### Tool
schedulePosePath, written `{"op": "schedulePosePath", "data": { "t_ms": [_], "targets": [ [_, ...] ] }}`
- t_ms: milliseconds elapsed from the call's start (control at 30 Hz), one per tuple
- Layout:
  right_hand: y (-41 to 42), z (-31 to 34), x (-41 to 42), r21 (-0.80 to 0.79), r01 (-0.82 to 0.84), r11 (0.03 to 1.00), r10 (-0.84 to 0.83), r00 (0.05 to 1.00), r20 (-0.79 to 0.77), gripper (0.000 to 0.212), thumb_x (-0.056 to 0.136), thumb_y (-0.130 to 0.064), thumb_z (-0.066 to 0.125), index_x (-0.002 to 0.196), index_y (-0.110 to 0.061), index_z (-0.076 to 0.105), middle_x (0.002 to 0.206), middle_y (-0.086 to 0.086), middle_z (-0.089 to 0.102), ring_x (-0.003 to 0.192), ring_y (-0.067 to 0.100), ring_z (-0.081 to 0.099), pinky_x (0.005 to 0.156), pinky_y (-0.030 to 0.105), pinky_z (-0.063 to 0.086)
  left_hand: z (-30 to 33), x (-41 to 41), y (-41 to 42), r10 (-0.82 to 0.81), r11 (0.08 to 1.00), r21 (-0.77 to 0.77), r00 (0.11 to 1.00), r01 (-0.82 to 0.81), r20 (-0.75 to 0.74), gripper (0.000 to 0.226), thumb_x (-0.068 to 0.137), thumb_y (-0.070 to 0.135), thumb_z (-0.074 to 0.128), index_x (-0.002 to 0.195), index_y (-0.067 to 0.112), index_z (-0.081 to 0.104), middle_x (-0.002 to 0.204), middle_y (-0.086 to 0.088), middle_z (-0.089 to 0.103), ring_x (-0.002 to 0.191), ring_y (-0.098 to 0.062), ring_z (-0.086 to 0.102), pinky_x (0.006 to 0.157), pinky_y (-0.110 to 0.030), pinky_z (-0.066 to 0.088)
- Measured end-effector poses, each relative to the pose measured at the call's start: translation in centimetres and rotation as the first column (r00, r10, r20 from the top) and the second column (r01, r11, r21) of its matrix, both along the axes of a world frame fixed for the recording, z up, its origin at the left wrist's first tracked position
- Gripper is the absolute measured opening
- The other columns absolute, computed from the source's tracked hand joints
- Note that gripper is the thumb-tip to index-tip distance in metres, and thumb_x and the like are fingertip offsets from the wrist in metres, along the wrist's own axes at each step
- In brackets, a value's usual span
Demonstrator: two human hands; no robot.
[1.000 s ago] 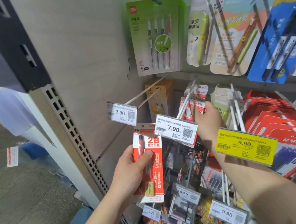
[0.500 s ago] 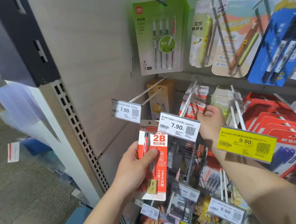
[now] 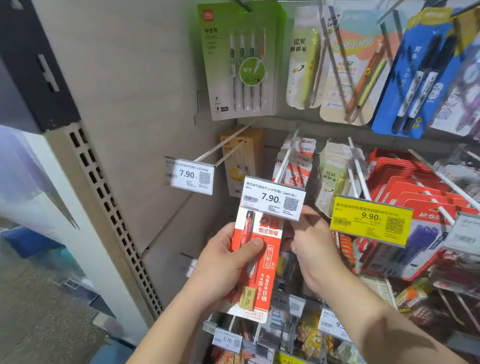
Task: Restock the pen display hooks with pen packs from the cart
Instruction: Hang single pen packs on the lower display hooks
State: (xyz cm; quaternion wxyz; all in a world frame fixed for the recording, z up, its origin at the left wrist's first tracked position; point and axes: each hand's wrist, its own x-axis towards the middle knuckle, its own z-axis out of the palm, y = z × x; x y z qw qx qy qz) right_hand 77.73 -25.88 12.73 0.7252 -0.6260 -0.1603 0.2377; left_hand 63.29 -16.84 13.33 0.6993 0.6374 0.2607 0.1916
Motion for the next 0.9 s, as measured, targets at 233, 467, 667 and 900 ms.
{"op": "schedulePosePath", "data": {
  "t_ms": [233, 467, 667, 900],
  "targets": [
    [-1.0, 2.0, -1.3, 0.086, -0.06, 0.994, 0.065, 0.996, -0.053, 0.03, 0.086, -0.011, 0.08, 0.115, -0.006, 0.071, 0.099, 0.016, 0.078, 0.081, 0.03, 0.077, 0.065, 0.037, 0.061, -0.3, 0.0, -0.4, -0.128, 0.991, 0.043, 0.991, 0.13, -0.044, 0.025, 0.095, 0.023, 0.075, 0.117, 0.016, 0.066, 0.108, -0.009, 0.079, 0.1, -0.033, 0.076, 0.098, -0.05, 0.057],
    [-1.2, 2.2, -2.8, 0.108, -0.115, 0.987, 0.113, 0.993, 0.027, 0.023, 0.091, 0.0, 0.071, 0.108, -0.015, 0.075, 0.101, 0.007, 0.08, 0.091, 0.026, 0.077, 0.082, 0.04, 0.061, 0.8, 0.2, 0.1, -0.056, 0.997, 0.063, 0.996, 0.051, 0.073, 0.014, 0.1, 0.021, 0.065, 0.11, 0.011, 0.069, 0.099, -0.011, 0.078, 0.085, -0.022, 0.074, 0.082, -0.033, 0.06],
    [-1.0, 2.7, -4.2, 0.136, -0.135, 0.981, 0.106, 0.974, 0.202, 0.022, 0.094, -0.003, 0.069, 0.106, -0.02, 0.076, 0.108, -0.002, 0.079, 0.107, 0.017, 0.074, 0.098, 0.036, 0.055, 2.4, 0.5, 1.0, 0.041, 0.993, 0.103, 0.983, -0.06, 0.181, 0.01, 0.098, 0.019, 0.068, 0.097, 0.011, 0.074, 0.099, -0.015, 0.078, 0.089, -0.022, 0.074, 0.088, -0.041, 0.057],
    [-0.6, 3.5, -3.7, 0.14, -0.026, 0.99, -0.018, 0.952, 0.304, 0.023, 0.091, -0.003, 0.072, 0.102, -0.023, 0.073, 0.1, -0.015, 0.079, 0.097, 0.002, 0.073, 0.082, 0.015, 0.053, 4.2, 1.1, 1.4, 0.025, 0.983, 0.178, 0.987, -0.054, 0.161, 0.008, 0.097, 0.013, 0.07, 0.102, 0.012, 0.076, 0.097, -0.006, 0.08, 0.083, -0.014, 0.074, 0.078, -0.033, 0.057]
  ]
}}
